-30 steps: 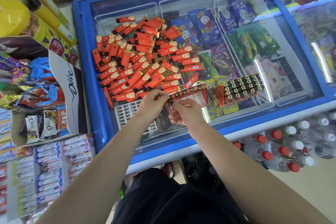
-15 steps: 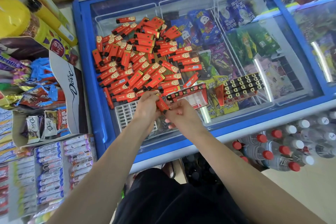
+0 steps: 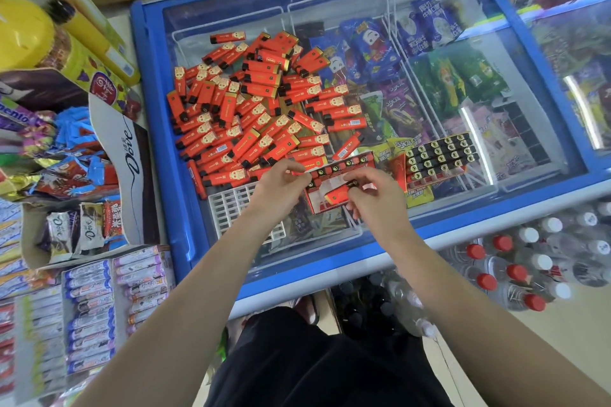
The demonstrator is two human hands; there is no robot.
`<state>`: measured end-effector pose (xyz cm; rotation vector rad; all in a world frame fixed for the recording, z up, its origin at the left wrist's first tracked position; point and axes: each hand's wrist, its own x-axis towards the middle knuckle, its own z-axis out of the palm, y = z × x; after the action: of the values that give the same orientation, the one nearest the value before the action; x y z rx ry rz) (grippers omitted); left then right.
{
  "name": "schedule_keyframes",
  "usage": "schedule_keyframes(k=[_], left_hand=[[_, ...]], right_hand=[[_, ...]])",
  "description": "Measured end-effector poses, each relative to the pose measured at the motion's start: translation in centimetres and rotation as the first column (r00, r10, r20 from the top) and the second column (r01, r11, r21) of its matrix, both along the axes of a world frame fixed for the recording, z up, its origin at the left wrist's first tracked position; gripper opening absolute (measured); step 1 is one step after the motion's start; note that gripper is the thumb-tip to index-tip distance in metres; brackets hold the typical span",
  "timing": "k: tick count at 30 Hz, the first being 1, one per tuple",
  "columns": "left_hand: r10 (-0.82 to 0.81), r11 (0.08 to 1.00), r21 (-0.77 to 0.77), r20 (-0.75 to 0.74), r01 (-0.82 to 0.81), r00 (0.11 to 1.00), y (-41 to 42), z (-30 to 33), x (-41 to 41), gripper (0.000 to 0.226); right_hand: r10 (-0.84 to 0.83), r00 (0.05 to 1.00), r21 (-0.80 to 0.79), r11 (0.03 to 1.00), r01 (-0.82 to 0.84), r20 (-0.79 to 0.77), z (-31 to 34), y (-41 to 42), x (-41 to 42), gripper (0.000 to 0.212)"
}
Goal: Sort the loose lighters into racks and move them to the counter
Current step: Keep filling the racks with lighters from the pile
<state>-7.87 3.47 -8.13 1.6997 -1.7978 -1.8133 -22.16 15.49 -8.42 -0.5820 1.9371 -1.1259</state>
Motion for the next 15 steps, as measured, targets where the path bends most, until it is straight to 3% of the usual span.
schedule_keyframes(k=[9, 15], left_hand=[[-0.084, 0.991, -0.096, 0.055, 0.089, 0.995, -0.3, -0.9, -0.3, 0.016], [-0.090, 0.989, -0.111, 0.048, 0.095, 0.995, -0.5, -1.5, -0.2, 0.015]], right_hand=[[0.139, 0.940, 0.000, 0.989, -0.146, -0.313, -2.9, -1.2, 0.7, 0.025], [0.186, 0.941, -0.013, 0.980, -0.198, -0.283, -3.1, -1.3, 1.2, 0.024]])
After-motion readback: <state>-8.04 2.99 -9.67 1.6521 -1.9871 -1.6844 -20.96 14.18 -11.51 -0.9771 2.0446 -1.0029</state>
